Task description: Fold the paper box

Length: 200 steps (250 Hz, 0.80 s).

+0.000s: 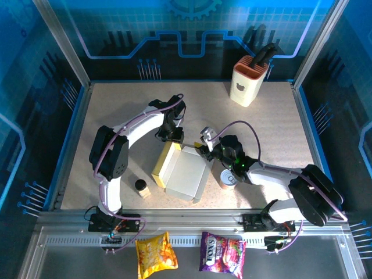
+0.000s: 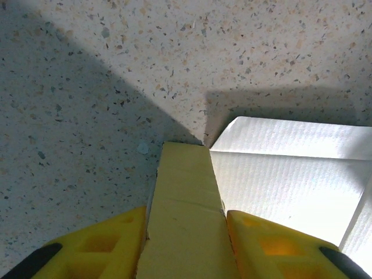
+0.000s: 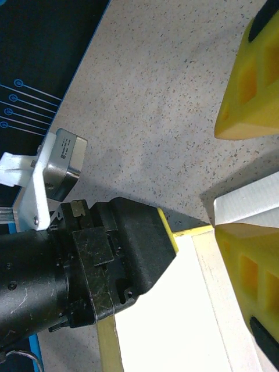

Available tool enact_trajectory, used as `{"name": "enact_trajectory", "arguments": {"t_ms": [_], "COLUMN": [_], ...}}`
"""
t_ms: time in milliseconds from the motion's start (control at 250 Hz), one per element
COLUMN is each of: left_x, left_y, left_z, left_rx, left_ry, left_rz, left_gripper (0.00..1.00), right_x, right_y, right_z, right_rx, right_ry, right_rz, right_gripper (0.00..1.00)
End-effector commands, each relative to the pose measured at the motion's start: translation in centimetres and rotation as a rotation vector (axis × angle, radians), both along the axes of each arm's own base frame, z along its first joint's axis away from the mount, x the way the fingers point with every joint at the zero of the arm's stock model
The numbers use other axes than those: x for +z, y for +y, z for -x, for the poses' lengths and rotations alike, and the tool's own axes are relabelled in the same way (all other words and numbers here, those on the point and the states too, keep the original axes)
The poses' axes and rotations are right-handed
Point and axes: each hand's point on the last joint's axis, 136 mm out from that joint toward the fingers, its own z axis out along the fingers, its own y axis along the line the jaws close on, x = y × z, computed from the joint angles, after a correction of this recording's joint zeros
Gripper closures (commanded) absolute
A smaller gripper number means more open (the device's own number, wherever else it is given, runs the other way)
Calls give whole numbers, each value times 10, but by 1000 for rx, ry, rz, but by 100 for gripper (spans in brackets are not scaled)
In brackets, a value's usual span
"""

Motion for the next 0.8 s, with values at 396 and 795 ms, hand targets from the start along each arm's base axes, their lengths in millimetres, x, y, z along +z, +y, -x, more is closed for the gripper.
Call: {"name": "enact_trajectory", "arguments": {"t_ms": [396,795], "left_x": [74,104], "left_y": [27,47], "left_z": [-24,-32], "left_rx": [209,316], "left_ry": [-135,-156], "left_rz": [397,649], "left_gripper": [63,63], "right_x": [55,55], "right_y": [-22,-20], "right_z": [-4,23], "right_rx": [-127,55], "right_ry": [353,734], "right_rz": [-120,-318], "right_gripper": [47,37]}}
